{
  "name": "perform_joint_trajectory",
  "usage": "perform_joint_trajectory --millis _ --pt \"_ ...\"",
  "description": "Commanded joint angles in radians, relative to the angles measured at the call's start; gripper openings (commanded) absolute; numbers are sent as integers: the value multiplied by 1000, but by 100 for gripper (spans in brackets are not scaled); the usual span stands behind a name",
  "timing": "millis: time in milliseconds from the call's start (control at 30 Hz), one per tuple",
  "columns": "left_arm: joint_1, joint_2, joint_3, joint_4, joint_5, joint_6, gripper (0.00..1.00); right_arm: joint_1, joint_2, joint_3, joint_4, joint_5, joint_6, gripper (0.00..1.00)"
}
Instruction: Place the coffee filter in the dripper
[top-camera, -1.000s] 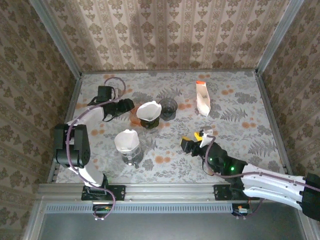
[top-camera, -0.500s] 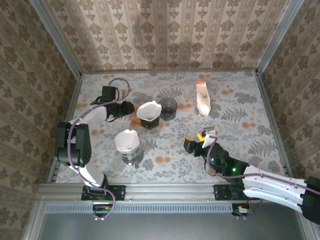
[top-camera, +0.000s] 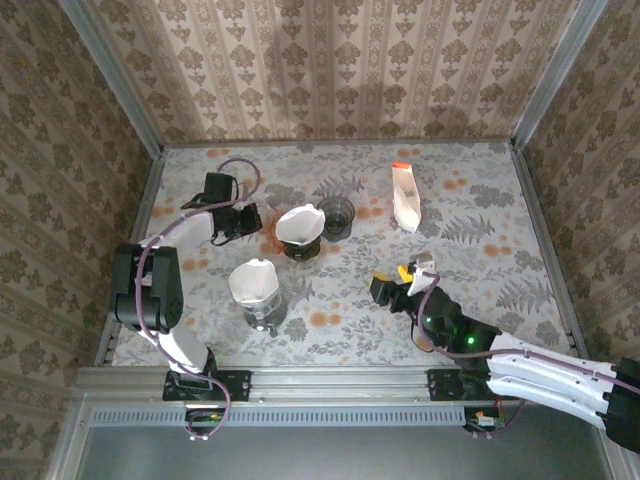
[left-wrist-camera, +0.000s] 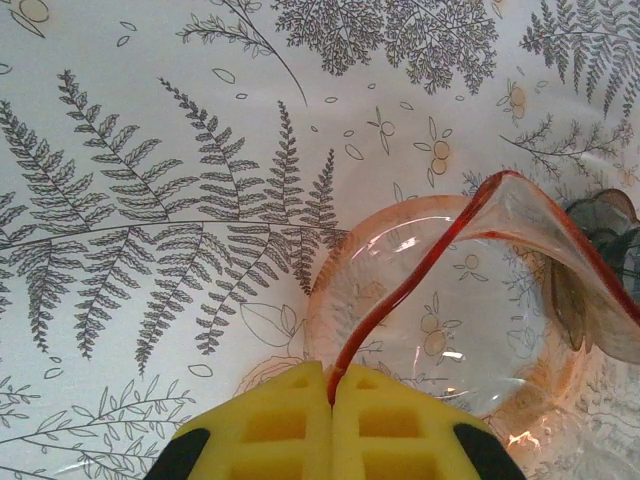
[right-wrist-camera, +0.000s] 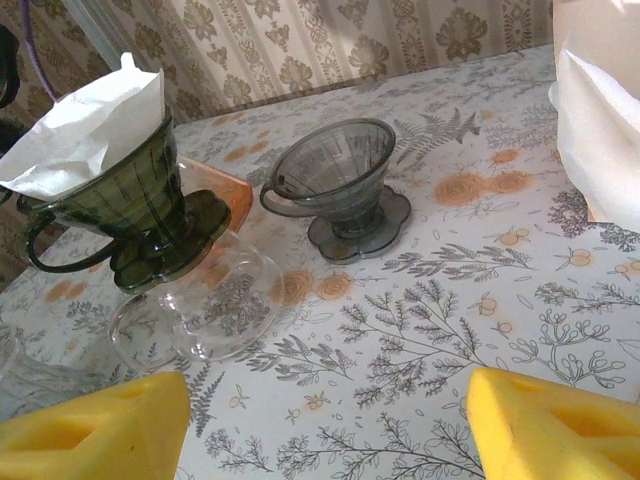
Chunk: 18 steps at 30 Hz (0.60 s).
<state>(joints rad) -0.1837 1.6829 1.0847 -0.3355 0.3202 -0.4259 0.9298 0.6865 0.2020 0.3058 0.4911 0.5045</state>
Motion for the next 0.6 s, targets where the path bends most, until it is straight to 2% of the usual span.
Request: perform_joint_trajectory --millis 0,433,567 --pt "6 -7 28 -51 -33 12 0 -7 -17 -18 -13 17 12 75" --pt "78 -134 45 -180 -166 41 0 -12 -31 -26 -18 20 19 75" --pt "125 -191 27 -212 -163 41 0 -13 -33 -26 -18 20 20 75"
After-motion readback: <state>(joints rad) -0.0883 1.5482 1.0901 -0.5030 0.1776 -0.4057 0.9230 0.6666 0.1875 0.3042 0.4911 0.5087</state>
